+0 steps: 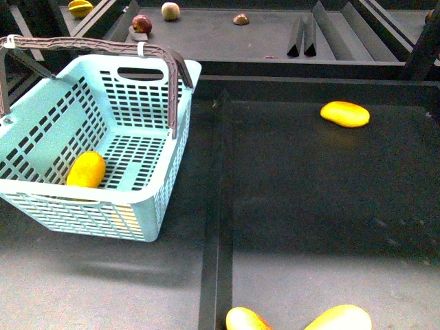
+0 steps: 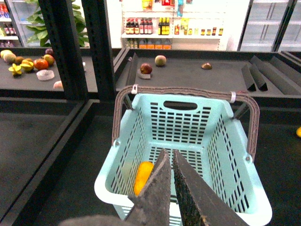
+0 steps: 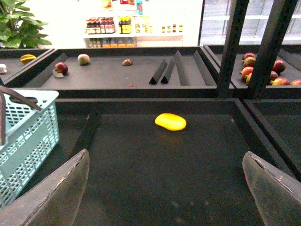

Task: Pick lemon and mango into basket

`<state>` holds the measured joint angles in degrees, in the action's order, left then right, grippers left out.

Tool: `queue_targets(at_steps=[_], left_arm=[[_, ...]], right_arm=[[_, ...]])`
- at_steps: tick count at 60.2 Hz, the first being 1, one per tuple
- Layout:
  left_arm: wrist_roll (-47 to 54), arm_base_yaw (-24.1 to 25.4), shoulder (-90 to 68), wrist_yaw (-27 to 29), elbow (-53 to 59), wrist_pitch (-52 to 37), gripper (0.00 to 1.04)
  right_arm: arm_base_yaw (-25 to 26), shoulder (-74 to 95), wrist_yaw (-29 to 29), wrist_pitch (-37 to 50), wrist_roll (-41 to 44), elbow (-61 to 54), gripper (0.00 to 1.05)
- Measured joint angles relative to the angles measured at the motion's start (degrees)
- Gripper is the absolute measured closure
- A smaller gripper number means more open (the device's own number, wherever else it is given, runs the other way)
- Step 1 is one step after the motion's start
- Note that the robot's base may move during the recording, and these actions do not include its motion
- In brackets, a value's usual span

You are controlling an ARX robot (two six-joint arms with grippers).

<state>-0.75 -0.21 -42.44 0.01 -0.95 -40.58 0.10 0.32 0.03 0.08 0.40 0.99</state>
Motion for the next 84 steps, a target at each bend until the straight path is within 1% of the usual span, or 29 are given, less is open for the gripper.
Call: queue_targets(at_steps=[14, 30, 46, 64, 67, 69, 84], left_arm=[[0.1, 0.0, 11.2, 0.0, 0.1, 10.0, 1.01], [0.1, 0.0, 20.9, 0.0, 0.1, 19.1, 1.01], [0.1, 0.0, 27.6, 0.0, 0.1, 25.7, 1.01], [0.1, 0.0, 32.9, 0.0, 0.1, 31.1, 1.01], [0.1, 0.0, 37.7, 0.0, 0.1, 37.7, 1.01], [0.1, 0.0, 40.3, 0.0, 0.1, 39.8, 1.01], [0.1, 0.0, 42.1, 0.0, 0.1, 40.4, 1.01]], right_arm=[[0.0, 0.0, 0.0, 0.0, 0.0, 0.0, 0.09], [0.0, 0.0, 0.0, 0.0, 0.0, 0.0, 0.09], [0.0, 0.0, 0.0, 0.0, 0.0, 0.0, 0.09], [0.0, 0.0, 0.0, 0.0, 0.0, 0.0, 0.09], [0.0, 0.0, 0.0, 0.0, 0.0, 0.0, 0.09], [0.0, 0.0, 0.0, 0.0, 0.0, 0.0, 0.09], [0.0, 0.0, 0.0, 0.0, 0.0, 0.0, 0.09]])
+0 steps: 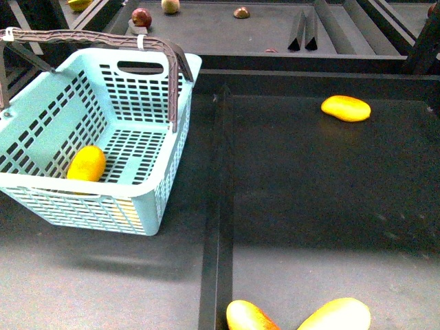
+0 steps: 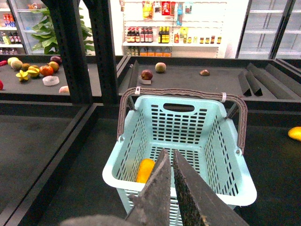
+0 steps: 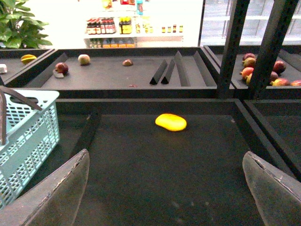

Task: Pick lemon and mango into basket

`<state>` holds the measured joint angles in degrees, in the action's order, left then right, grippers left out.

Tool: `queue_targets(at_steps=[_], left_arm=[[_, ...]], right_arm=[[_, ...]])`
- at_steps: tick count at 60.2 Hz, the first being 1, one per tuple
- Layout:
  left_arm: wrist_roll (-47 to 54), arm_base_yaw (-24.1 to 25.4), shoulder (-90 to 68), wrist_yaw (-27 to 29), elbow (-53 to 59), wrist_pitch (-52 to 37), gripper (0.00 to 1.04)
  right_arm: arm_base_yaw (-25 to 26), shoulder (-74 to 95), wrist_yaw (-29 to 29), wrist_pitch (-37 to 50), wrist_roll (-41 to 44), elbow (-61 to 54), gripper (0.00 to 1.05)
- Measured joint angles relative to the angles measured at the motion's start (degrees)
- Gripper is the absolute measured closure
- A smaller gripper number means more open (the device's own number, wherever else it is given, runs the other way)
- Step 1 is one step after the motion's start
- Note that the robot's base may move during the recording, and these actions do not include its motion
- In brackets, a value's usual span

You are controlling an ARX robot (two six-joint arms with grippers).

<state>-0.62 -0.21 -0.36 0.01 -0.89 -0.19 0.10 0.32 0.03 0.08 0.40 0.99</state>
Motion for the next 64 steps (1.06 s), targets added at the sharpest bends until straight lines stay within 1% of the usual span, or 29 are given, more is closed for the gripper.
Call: queue_targets(at_steps=[23, 27, 30, 33, 35, 46, 47, 49, 64], left_arm=[[0.0, 0.0, 0.0, 0.0, 0.0, 0.0, 1.01], [0.0, 0.0, 0.0, 0.0, 0.0, 0.0, 0.83], [0.0, 0.0, 0.0, 0.0, 0.0, 0.0, 0.67], [0.0, 0.0, 0.0, 0.0, 0.0, 0.0, 0.55], [0.0, 0.0, 0.0, 0.0, 0.0, 0.0, 0.45], [0.0, 0.0, 0.0, 0.0, 0.0, 0.0, 0.07], [0.1, 0.0, 0.0, 0.0, 0.0, 0.0, 0.05], [0.1, 0.0, 0.0, 0.0, 0.0, 0.0, 0.08], [0.1, 0.0, 0.0, 0.0, 0.0, 0.0, 0.07]], right_arm=[[0.0, 0.0, 0.0, 0.0, 0.0, 0.0, 0.09], [0.0, 0.0, 0.0, 0.0, 0.0, 0.0, 0.09], [0.0, 0.0, 0.0, 0.0, 0.0, 0.0, 0.09], [0.0, 0.0, 0.0, 0.0, 0.0, 0.0, 0.09], [0.0, 0.0, 0.0, 0.0, 0.0, 0.0, 0.09], [0.0, 0.0, 0.0, 0.0, 0.0, 0.0, 0.09], [0.0, 0.0, 0.0, 0.0, 0.0, 0.0, 0.09], [0.0, 0.0, 0.0, 0.0, 0.0, 0.0, 0.09], [0.0, 0.0, 0.0, 0.0, 0.0, 0.0, 0.09]])
